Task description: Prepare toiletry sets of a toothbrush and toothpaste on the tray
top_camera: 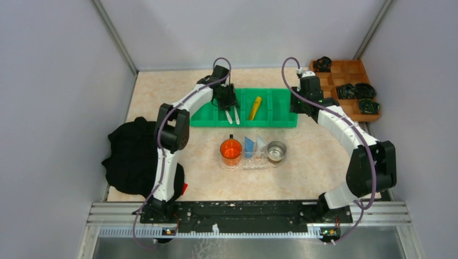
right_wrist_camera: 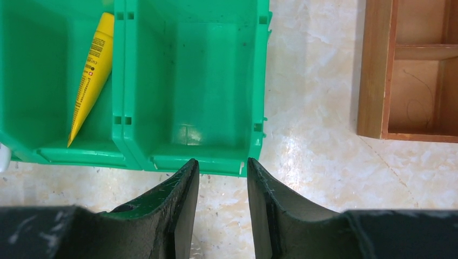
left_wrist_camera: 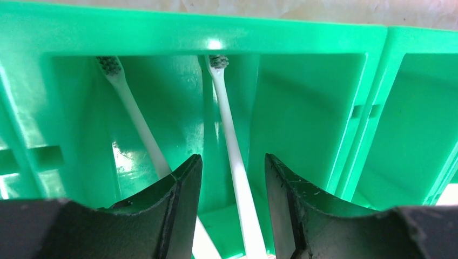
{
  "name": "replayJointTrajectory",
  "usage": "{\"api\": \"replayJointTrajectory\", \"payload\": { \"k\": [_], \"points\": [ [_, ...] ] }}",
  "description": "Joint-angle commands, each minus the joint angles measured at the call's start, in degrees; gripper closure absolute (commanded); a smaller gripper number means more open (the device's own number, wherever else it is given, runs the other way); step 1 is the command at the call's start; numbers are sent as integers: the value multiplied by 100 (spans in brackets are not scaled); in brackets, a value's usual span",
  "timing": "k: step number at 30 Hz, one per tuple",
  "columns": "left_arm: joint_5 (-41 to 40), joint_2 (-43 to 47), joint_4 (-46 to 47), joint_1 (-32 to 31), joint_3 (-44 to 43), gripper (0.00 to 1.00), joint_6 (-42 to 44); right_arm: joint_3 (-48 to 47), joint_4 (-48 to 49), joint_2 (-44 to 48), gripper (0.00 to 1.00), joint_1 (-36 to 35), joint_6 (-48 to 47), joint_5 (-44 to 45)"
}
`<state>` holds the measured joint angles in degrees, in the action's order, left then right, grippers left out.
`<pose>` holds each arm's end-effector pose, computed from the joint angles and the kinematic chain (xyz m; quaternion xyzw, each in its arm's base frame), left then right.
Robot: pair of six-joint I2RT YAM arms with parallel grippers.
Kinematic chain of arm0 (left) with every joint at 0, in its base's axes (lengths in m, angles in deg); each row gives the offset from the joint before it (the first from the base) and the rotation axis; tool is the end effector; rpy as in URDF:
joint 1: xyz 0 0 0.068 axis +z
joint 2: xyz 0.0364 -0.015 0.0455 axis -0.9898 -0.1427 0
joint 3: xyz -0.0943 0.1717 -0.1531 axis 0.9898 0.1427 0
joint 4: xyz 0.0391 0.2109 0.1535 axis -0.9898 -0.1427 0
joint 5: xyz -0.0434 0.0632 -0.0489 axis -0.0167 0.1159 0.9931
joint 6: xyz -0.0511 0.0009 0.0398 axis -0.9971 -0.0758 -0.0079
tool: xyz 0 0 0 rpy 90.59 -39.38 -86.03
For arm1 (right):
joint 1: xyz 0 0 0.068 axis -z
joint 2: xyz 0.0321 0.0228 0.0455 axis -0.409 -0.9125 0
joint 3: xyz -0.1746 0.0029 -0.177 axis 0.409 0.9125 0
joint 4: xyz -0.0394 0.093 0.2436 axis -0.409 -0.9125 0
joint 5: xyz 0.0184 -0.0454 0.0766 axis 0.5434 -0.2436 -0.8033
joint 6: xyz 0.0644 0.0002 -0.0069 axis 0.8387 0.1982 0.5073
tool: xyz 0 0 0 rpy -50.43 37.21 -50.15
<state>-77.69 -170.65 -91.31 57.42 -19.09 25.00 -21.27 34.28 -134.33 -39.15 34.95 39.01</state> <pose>0.4496 -0.2119 0.1532 -0.0448 0.9533 -0.1998 0.2222 0.3403 0.0845 0.2412 -0.0078 0.9128 0.0324 0.4071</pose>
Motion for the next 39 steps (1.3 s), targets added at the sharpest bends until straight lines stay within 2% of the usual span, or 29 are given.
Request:
{"api": "replayJointTrajectory", "payload": {
  "k": [1,8,14,20,23,29,39],
  "points": [
    [93,-269,32,-4,-155,46,2,1,209,-1,62,-60,60,-39],
    [100,-348,110,-5,-153,56,-48,-4,235,-38,63,-64,59,-66],
    [80,-445,90,-3,-228,57,-53,-14,238,-58,63,-65,51,-81],
    [35,-405,126,-5,-230,73,-53,-16,255,-82,63,-66,57,-128],
    [34,-313,204,2,-196,78,-53,-15,257,-77,63,-66,59,-140],
    [74,61,445,-5,10,80,-44,-20,229,-70,63,-67,60,-146],
    [460,1455,1413,-12,981,84,111,-48,114,118,64,-112,98,-165]
  ]
}}
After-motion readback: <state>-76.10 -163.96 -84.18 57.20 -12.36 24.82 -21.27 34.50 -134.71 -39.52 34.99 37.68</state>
